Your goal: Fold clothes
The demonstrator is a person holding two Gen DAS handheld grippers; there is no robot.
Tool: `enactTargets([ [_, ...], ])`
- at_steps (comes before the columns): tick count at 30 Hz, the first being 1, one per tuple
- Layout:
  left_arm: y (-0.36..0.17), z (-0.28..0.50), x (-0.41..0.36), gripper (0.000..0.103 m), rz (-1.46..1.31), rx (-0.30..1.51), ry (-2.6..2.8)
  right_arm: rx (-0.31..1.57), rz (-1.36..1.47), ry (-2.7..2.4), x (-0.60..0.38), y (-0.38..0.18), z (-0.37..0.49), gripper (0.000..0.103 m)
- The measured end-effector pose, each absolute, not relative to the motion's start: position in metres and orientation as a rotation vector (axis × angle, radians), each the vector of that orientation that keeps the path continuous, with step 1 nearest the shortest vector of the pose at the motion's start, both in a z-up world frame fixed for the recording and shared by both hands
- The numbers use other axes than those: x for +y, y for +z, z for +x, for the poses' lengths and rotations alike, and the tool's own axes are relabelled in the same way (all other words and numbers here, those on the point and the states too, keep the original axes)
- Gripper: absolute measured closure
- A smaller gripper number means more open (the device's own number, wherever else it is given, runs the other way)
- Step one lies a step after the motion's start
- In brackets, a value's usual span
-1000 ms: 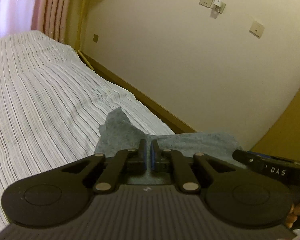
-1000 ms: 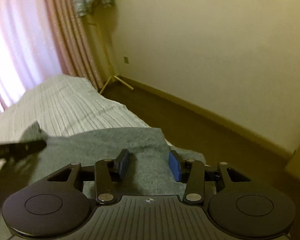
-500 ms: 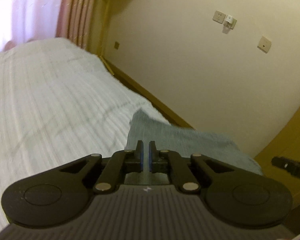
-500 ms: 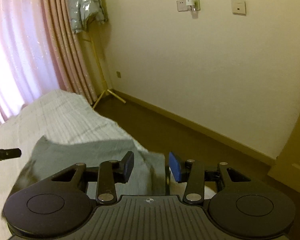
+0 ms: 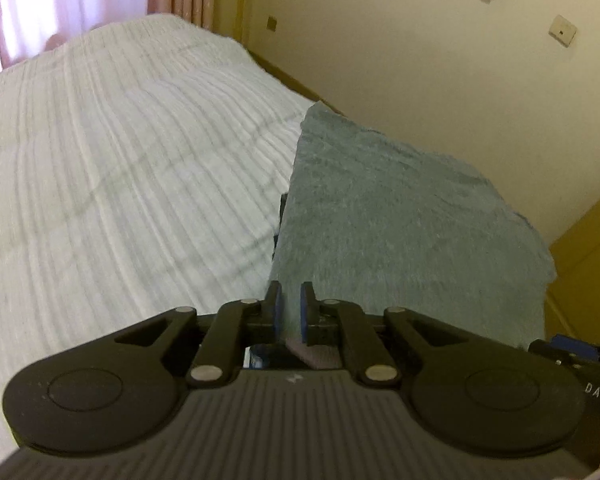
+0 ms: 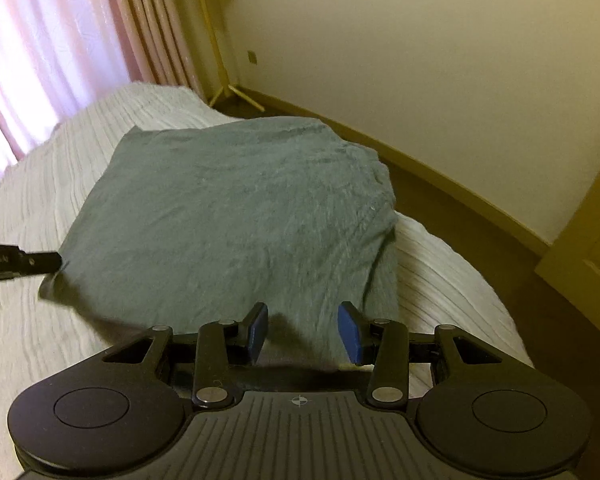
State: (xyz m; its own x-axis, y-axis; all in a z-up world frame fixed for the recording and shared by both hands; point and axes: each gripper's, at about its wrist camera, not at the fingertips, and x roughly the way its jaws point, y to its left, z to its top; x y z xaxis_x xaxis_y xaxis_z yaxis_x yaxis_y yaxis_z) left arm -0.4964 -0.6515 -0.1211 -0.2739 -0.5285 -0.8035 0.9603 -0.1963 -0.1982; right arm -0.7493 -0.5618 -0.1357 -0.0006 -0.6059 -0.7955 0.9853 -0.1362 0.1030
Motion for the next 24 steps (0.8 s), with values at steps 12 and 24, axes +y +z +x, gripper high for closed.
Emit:
enactTargets([
  [12,-0.024,-0.486,-0.550,0.069,0.776,0.698,-1.782,0.578,0.971,-1.539,-0.492,-0.063,-0.701,0.060],
  [24,0.013,-0.453,-0.445,0.051,0.760,0.542,-1.848,0.580,0.899,-1.649,-0.402,-0.005,-0.649,0.060],
])
